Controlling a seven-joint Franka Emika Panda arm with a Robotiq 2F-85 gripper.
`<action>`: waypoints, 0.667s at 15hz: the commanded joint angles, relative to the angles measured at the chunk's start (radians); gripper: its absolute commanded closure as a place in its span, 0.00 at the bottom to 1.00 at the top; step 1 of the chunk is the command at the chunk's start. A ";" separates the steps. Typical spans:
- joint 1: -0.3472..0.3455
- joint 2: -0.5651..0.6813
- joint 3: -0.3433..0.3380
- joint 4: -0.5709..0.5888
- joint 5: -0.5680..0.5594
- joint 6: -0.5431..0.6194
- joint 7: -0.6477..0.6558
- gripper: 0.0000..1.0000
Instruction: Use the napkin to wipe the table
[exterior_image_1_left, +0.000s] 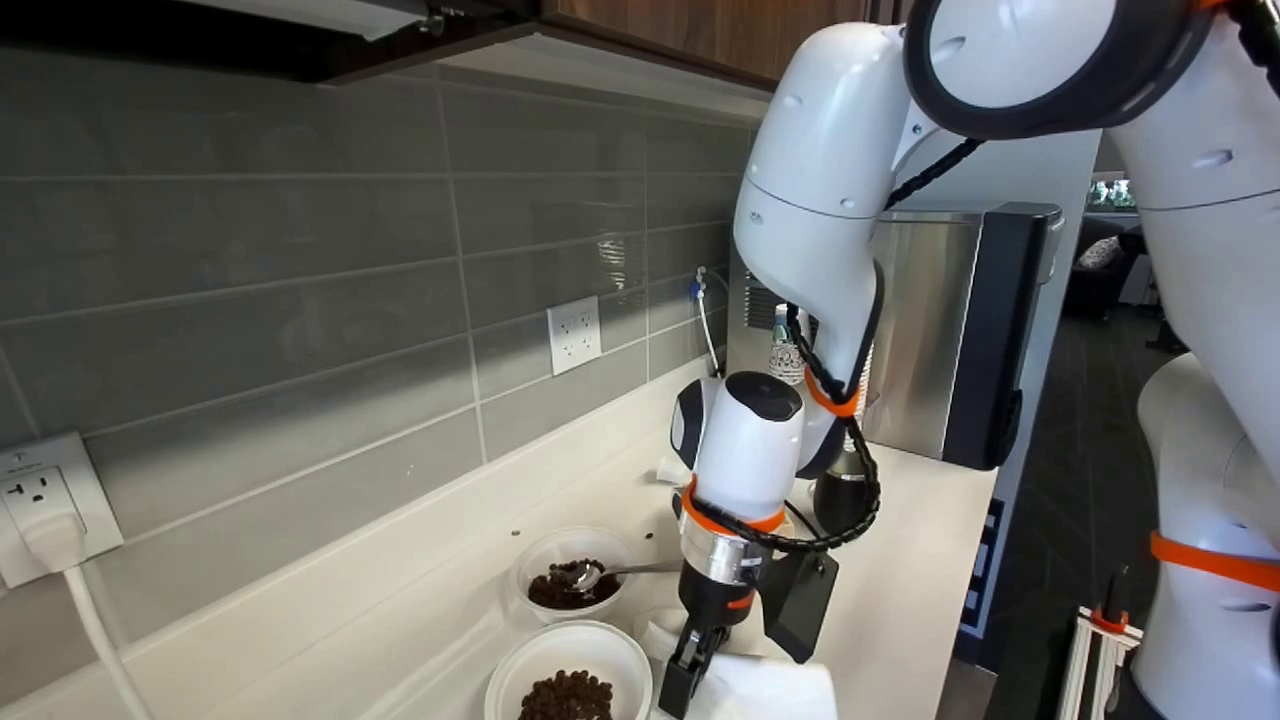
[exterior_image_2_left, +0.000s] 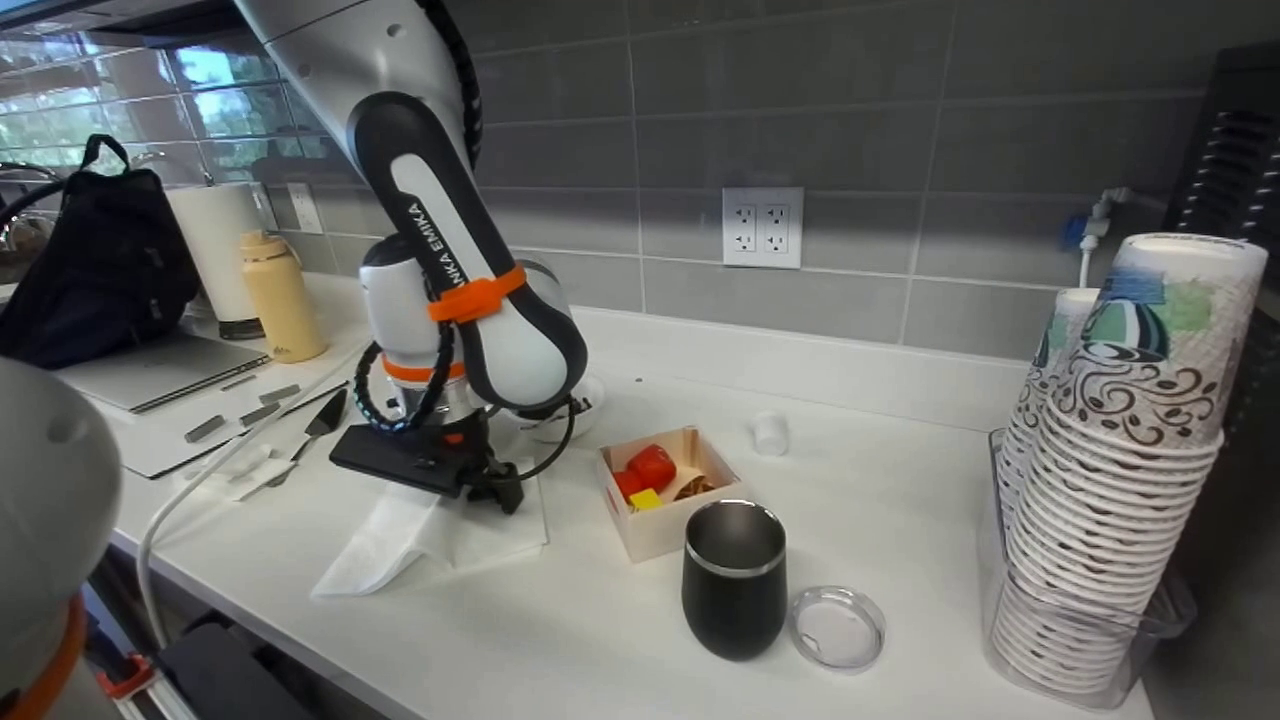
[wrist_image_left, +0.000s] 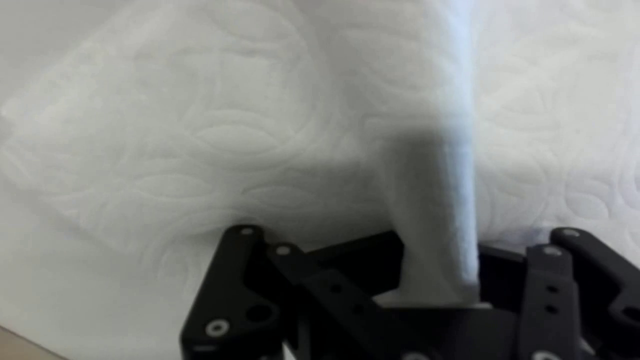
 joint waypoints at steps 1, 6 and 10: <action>0.012 0.022 0.032 -0.011 -0.009 0.066 -0.003 1.00; 0.111 -0.002 -0.053 -0.077 -0.141 0.102 0.067 1.00; 0.150 -0.070 -0.192 -0.154 -0.246 0.043 0.099 1.00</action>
